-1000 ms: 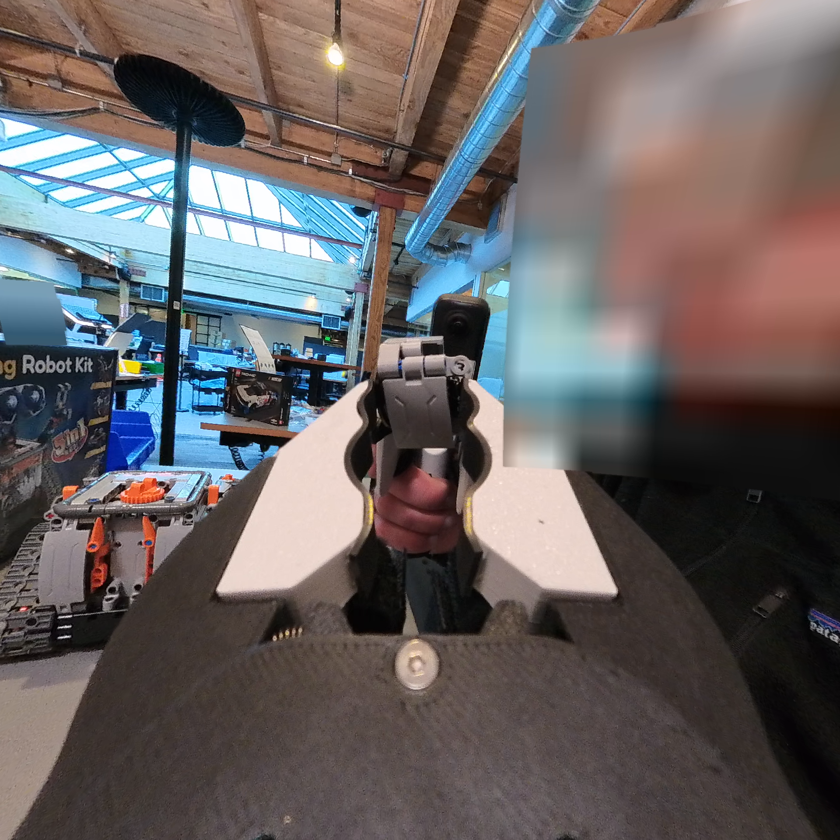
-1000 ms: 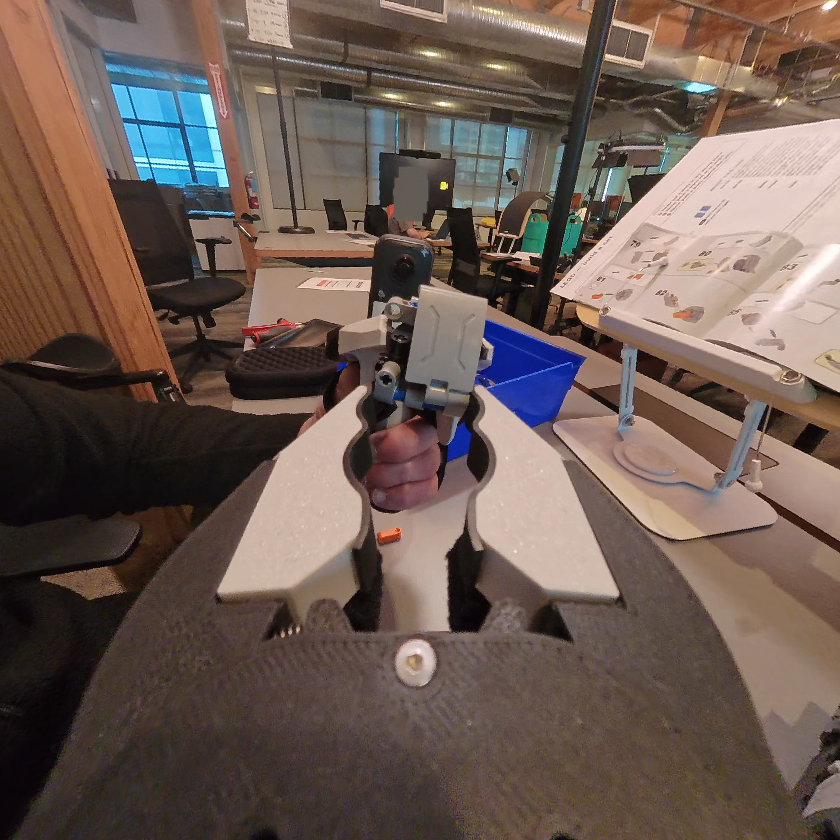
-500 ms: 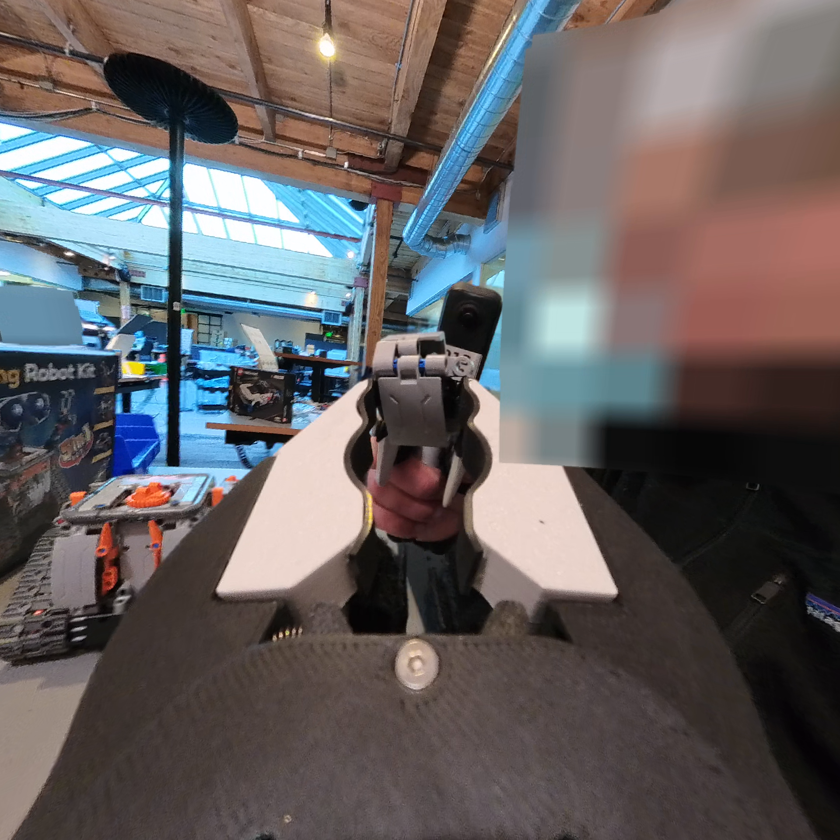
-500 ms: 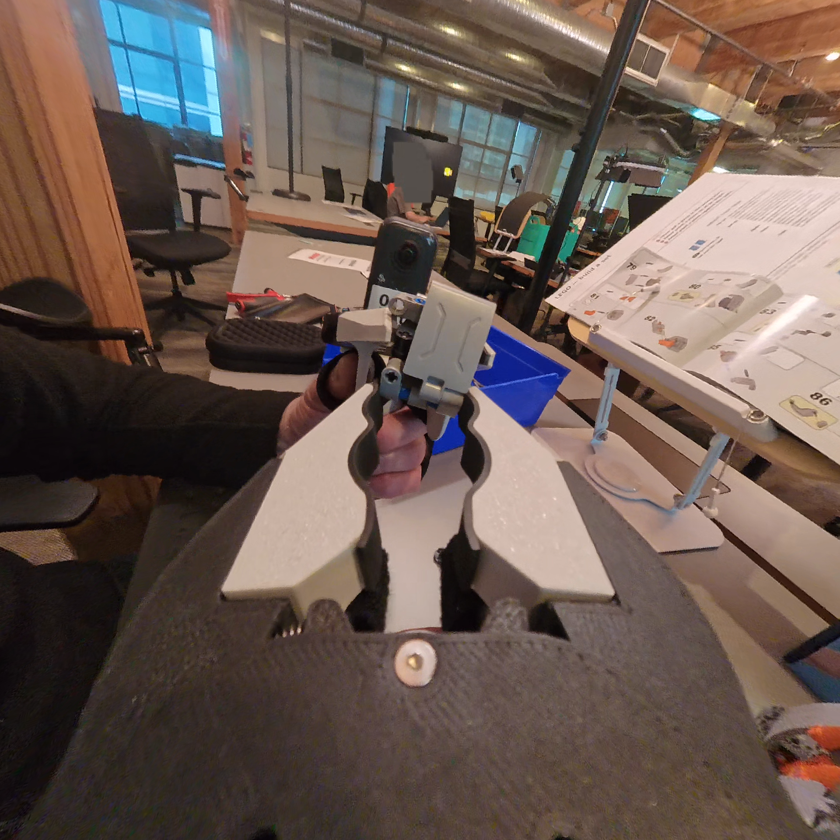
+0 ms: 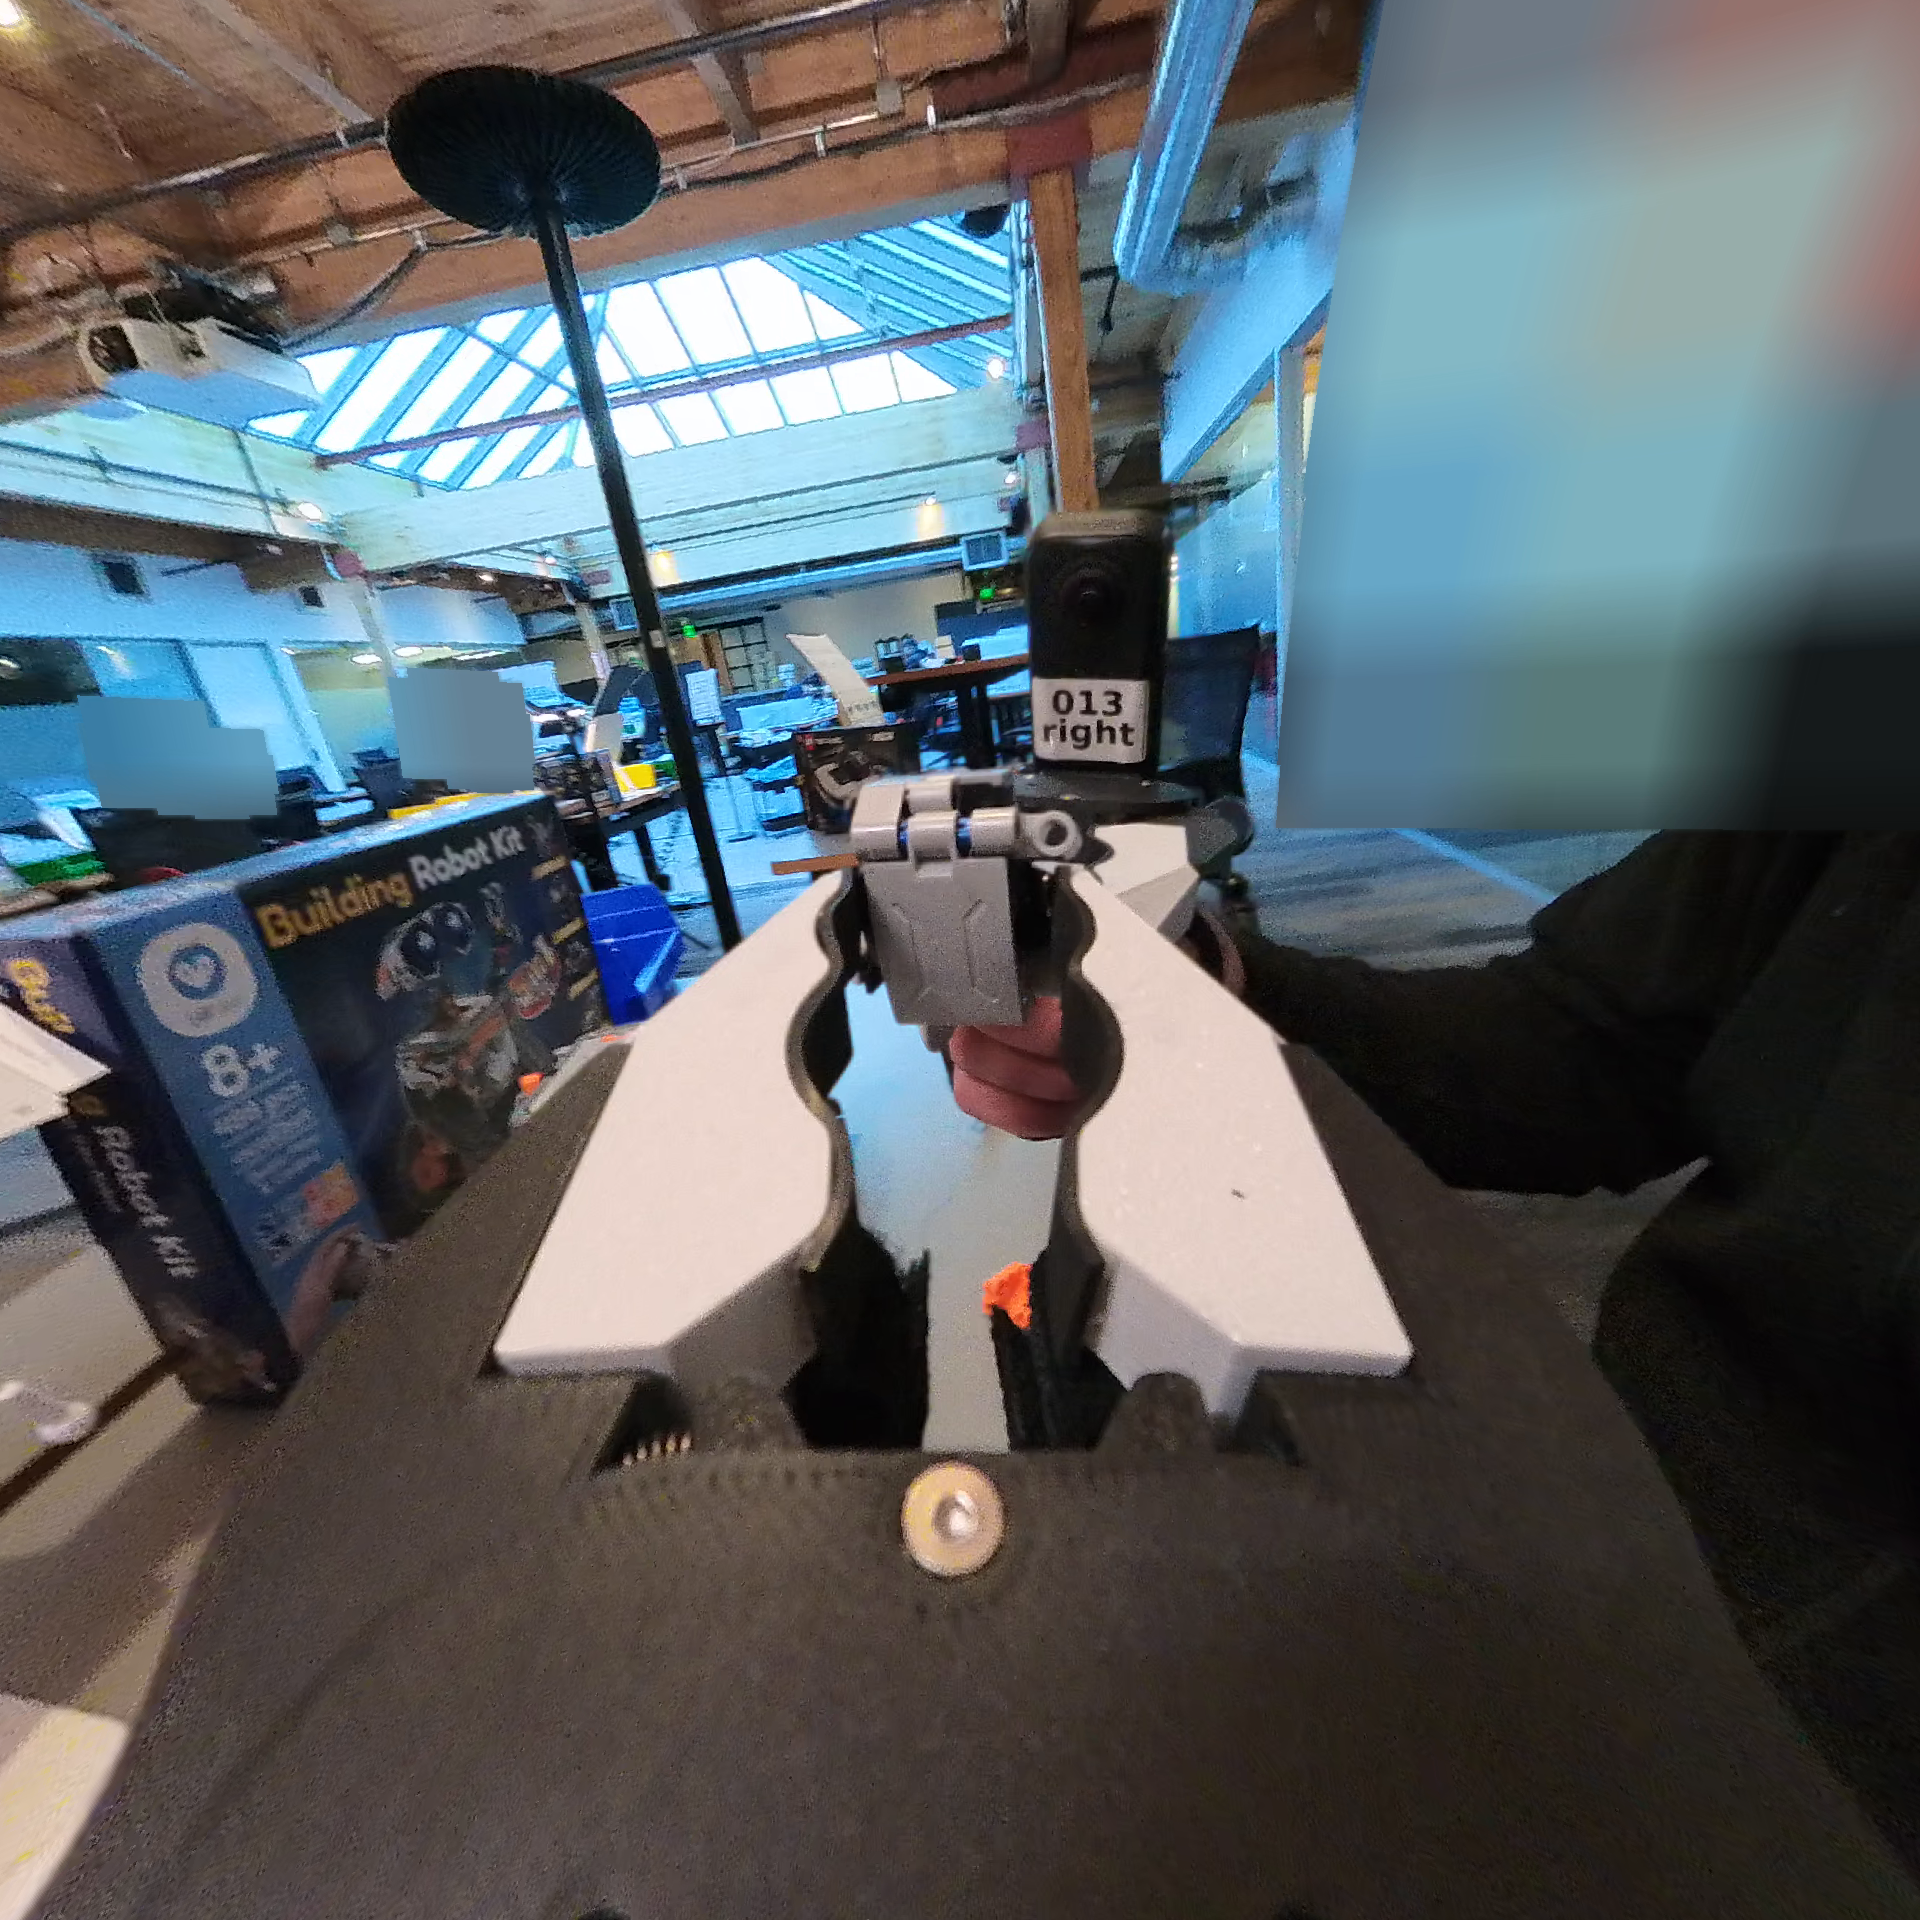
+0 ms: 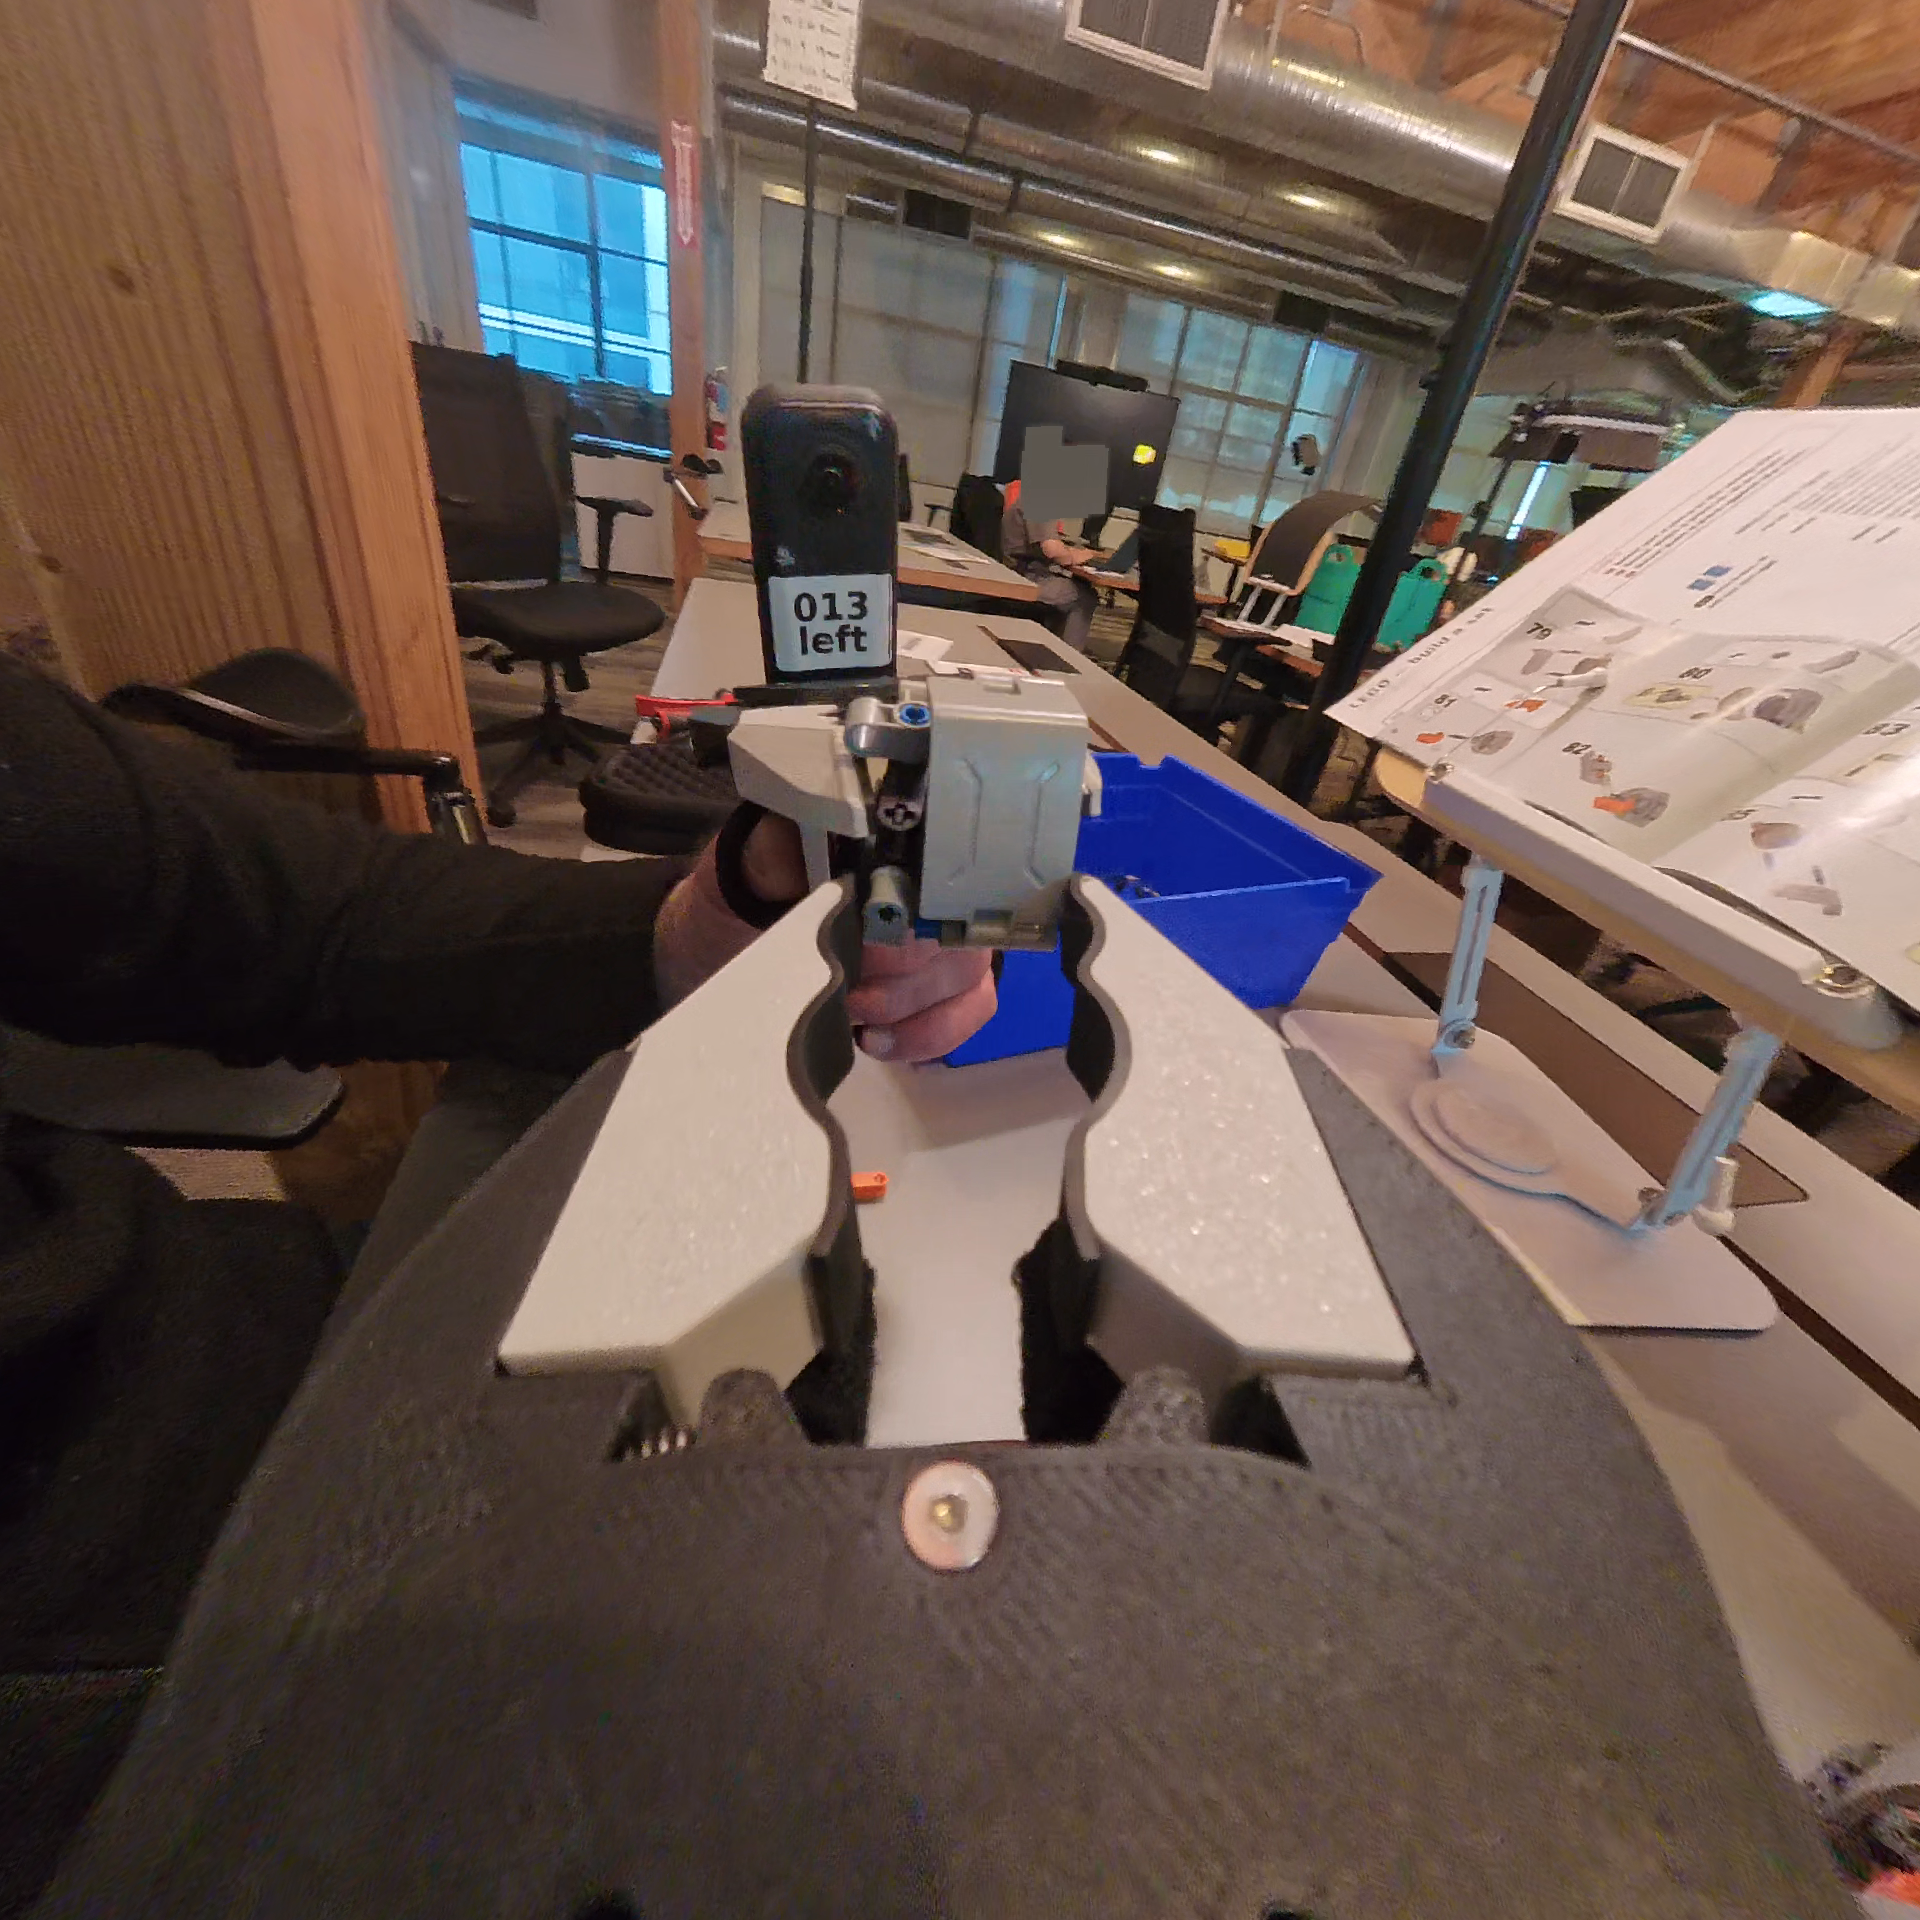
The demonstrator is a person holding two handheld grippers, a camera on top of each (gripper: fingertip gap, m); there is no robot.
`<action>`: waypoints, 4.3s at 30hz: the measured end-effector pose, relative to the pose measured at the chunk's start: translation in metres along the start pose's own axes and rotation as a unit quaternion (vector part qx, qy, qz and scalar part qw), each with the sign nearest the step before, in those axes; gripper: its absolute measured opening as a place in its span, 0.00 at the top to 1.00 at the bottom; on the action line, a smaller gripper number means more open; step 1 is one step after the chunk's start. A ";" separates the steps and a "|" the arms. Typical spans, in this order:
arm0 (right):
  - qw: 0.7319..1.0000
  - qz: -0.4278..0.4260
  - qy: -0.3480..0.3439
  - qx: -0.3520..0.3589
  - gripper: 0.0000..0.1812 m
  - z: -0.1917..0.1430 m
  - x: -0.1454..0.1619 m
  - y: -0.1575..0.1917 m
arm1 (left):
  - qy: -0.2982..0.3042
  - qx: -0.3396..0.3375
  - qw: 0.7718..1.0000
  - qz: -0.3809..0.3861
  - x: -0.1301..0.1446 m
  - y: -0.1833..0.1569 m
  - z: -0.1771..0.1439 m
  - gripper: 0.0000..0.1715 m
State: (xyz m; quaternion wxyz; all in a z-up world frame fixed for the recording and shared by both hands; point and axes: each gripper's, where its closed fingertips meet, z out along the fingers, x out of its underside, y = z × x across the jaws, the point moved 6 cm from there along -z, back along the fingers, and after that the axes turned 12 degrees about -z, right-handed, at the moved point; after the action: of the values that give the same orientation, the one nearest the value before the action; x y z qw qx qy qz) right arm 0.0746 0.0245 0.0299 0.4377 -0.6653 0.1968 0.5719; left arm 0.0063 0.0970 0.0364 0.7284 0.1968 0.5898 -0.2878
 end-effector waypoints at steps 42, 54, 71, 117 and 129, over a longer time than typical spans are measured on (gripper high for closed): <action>0.997 -0.041 0.057 0.018 0.82 -0.004 0.010 -0.002 | 0.082 -0.059 0.991 0.084 0.001 -0.003 0.003 0.73; 0.976 -0.121 0.127 0.130 0.82 -0.004 0.016 -0.012 | 0.072 -0.128 0.983 0.109 0.001 0.009 -0.001 0.83; 0.985 -0.098 0.099 0.097 0.83 -0.007 0.009 -0.011 | 0.075 -0.087 0.993 0.041 0.002 0.013 -0.005 0.85; 0.810 -0.432 0.278 0.283 0.78 0.011 0.016 0.001 | 0.096 -0.085 0.991 -0.043 0.024 0.021 0.013 0.73; 0.948 -0.266 0.140 0.107 0.74 -0.002 0.011 0.011 | 0.104 0.001 0.992 -0.070 0.021 0.016 0.005 0.74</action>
State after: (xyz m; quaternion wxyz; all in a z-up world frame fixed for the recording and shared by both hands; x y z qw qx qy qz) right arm 0.0705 0.0201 0.0157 0.6110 -0.7159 0.1320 0.3111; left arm 0.0233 0.1019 0.0168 0.6409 0.1845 0.6743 -0.3171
